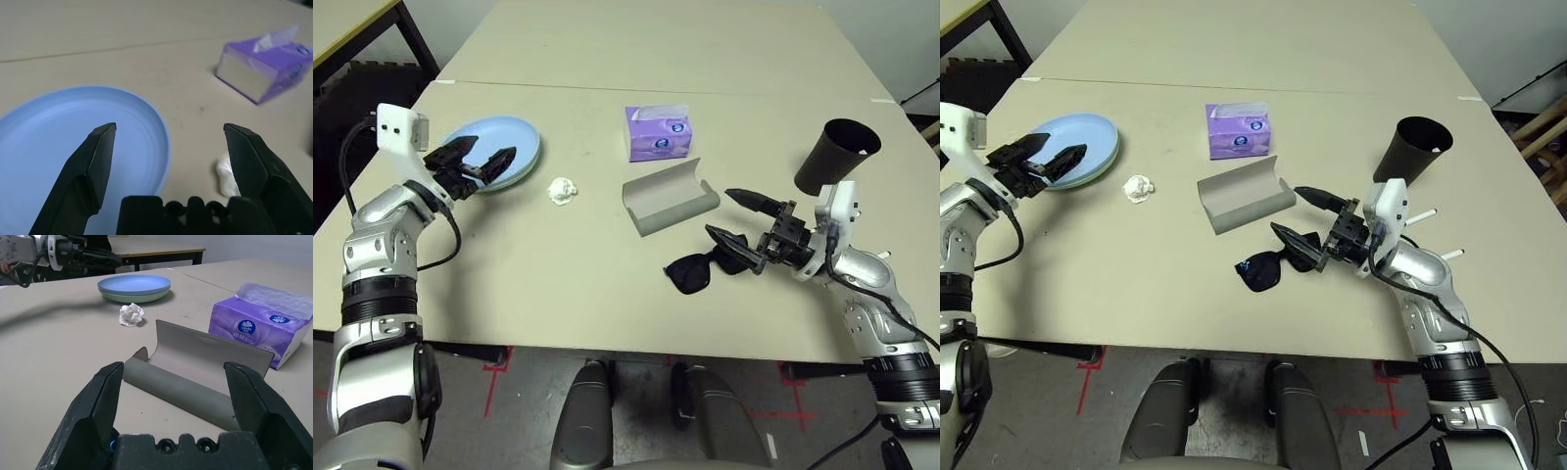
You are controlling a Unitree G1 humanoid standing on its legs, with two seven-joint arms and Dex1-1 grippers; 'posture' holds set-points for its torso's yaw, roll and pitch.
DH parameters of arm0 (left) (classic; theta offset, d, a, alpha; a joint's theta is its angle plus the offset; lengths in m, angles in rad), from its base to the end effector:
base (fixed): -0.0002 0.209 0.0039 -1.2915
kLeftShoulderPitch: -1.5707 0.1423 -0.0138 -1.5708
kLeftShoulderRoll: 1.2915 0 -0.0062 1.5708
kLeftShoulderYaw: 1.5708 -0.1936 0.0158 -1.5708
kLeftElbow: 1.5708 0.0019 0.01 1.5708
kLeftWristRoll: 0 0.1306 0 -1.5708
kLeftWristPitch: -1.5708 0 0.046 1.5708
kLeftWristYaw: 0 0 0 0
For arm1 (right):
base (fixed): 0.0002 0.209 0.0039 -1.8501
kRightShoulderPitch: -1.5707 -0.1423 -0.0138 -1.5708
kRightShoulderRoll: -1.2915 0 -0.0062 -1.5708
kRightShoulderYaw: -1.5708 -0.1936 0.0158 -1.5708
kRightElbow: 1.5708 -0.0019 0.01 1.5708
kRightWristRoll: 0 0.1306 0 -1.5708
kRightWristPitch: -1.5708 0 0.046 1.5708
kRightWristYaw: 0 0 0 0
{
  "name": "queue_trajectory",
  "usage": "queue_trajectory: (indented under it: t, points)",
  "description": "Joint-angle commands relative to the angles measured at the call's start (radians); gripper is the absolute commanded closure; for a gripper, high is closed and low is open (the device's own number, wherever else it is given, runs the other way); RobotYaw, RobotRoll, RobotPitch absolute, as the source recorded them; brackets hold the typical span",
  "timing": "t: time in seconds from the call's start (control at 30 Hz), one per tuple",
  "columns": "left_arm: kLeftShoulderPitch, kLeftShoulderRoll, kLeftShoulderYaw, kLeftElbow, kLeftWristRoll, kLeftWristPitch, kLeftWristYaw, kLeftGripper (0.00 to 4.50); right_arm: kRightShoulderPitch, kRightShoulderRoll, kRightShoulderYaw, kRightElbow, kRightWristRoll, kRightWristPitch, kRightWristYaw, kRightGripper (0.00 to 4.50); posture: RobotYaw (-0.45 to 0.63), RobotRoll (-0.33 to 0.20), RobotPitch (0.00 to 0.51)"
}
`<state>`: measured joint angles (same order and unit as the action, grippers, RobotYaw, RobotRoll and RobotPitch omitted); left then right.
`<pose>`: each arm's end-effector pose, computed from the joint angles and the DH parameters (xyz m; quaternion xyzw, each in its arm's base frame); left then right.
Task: Organize and tidy the items on the table.
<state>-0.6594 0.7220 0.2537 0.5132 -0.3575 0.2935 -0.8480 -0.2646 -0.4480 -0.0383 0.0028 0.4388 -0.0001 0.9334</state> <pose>0.2872 0.3292 0.1823 0.0521 0.0014 -0.2299 0.9718 0.2449 -0.2270 0.1131 -0.0620 -0.1186 0.4620 0.8767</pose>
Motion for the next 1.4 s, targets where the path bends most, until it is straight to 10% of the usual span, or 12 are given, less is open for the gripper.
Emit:
queue_trajectory:
  t: [0.03, 1.23, 1.4]
  points:
    - [-0.002, 0.009, -0.046, -0.059, -0.004, 0.059, -0.061, 0.02, -0.001, -0.008, -0.01, -0.03, 0.008, 0.02, -0.006, 0.0, 0.18, 0.0, 0.161]
    - [-0.024, -0.103, -0.203, 0.129, 0.152, -0.146, -0.122, 0.02, 0.018, -0.003, -0.016, -0.018, -0.002, -0.001, -0.01, 0.0, 0.15, 0.0, 0.162]
    - [-0.03, -0.102, -0.204, 0.152, 0.158, -0.153, -0.126, 1.78, 0.031, -0.006, -0.021, -0.013, -0.002, -0.015, -0.007, 0.0, 0.15, 0.0, 0.161]
